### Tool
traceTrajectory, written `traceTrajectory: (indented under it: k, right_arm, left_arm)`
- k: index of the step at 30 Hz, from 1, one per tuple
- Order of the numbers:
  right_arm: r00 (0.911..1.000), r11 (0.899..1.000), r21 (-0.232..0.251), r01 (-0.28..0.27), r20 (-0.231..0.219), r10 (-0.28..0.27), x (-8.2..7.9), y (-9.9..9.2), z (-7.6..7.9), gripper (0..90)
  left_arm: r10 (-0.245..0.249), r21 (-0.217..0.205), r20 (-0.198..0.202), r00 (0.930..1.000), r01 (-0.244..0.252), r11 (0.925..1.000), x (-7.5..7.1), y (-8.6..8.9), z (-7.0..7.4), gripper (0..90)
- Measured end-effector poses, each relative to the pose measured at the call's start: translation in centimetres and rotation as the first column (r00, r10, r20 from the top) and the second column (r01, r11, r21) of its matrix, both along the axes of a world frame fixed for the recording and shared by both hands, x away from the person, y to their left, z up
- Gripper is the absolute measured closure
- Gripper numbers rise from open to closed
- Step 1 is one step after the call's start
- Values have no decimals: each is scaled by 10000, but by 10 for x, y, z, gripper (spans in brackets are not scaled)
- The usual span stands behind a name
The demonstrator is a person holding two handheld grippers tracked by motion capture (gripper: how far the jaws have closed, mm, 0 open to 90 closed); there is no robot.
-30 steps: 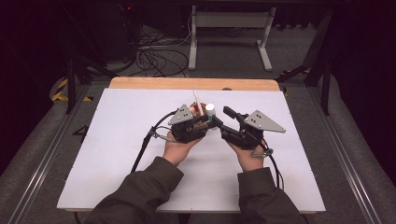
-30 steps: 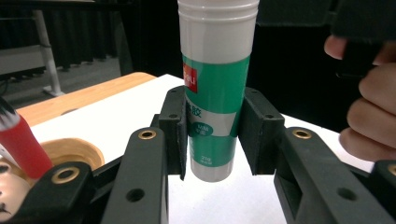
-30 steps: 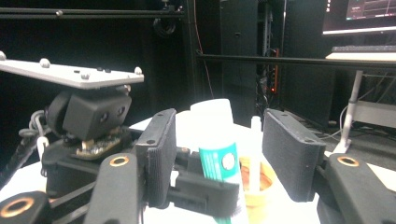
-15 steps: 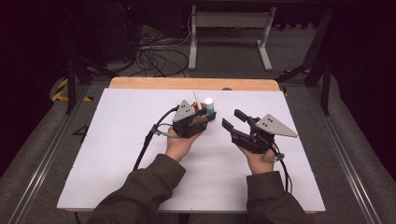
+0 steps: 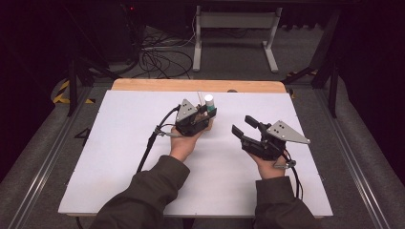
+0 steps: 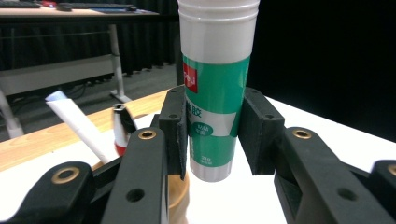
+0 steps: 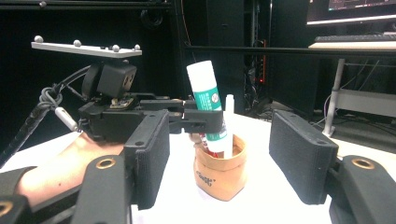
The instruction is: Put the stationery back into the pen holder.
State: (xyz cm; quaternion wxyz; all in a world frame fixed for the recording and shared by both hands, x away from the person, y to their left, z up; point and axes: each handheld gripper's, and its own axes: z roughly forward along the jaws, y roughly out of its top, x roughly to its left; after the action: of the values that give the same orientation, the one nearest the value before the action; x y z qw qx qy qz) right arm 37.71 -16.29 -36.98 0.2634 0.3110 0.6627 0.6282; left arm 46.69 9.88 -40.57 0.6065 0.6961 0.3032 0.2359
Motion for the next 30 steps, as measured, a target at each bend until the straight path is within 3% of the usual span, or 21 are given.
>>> traceTrajectory:
  k: [24,30]
  right_arm:
    - [9997,9998,30,180,-155,-179,-3,-11,-4,387]
    - [9997,9998,37,185,-145,-184,-3,-11,-4,387]
  left_arm:
    - [831,585,629,9946,-868,9945,12,-11,0,655]
    - [1012,722,419,9940,-1040,9920,16,-10,-3,656]
